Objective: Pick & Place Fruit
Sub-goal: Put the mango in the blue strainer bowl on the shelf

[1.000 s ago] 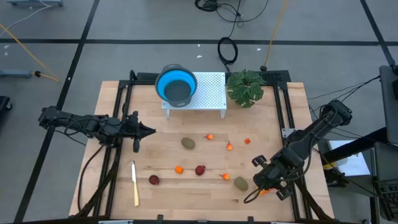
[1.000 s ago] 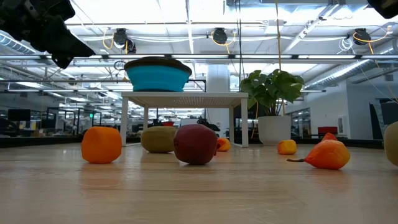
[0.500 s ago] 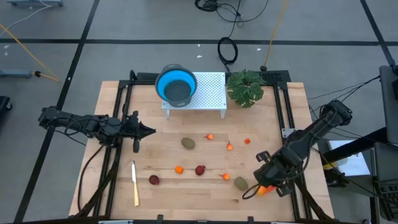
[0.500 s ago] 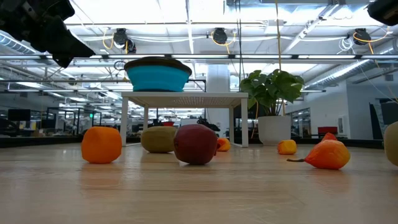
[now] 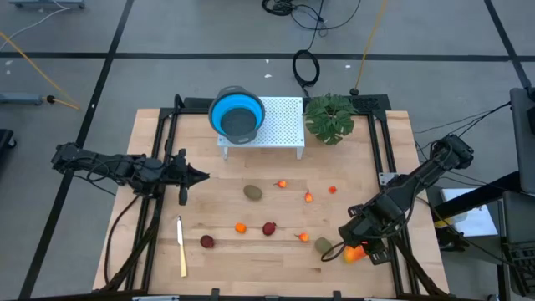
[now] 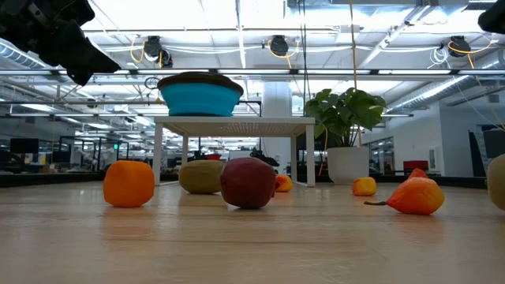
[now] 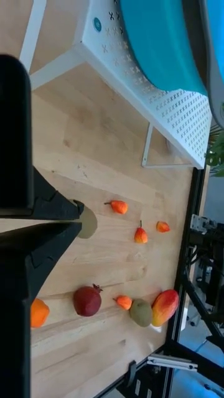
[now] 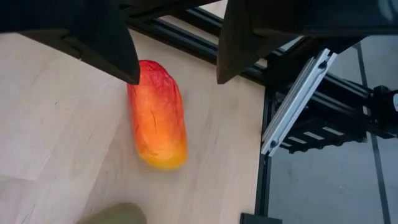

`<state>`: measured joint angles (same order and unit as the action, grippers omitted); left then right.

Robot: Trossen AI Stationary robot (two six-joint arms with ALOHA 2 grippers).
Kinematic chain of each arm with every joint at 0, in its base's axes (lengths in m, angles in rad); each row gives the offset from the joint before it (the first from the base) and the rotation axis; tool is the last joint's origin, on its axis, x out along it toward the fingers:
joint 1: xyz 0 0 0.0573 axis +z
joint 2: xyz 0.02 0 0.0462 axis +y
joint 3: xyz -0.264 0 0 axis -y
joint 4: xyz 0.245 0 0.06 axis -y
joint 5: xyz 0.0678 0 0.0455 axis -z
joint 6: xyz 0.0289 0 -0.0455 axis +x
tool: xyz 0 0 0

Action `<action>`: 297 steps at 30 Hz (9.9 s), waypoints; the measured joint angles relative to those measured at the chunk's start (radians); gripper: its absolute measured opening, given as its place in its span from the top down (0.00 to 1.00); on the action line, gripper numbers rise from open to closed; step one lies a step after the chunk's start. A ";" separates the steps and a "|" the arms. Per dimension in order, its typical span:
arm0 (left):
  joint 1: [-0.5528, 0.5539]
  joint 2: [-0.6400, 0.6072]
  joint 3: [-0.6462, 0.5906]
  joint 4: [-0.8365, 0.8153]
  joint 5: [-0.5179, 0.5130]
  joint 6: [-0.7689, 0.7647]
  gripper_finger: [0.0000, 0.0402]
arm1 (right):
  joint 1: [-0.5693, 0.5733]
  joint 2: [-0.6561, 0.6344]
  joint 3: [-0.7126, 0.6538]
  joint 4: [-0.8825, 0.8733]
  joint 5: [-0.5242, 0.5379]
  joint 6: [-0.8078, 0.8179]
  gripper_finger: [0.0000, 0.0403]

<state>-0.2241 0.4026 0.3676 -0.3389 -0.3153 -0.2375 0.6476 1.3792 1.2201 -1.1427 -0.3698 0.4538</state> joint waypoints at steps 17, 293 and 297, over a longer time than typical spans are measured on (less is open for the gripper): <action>0.000 0.000 0.000 -0.001 0.000 0.017 0.99 | 0.000 0.000 0.000 0.017 0.001 0.032 0.47; 0.076 0.003 0.000 0.035 -0.016 -0.355 0.95 | -0.483 -0.319 -0.430 1.407 0.720 -0.090 0.33; 0.076 0.003 0.000 0.073 0.000 -0.388 0.95 | -0.506 -0.316 -0.430 1.408 0.789 -0.211 0.32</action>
<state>-0.1481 0.4057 0.3676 -0.2659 -0.3157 -0.6256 0.1414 1.0631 0.7898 0.2652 0.4190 0.2424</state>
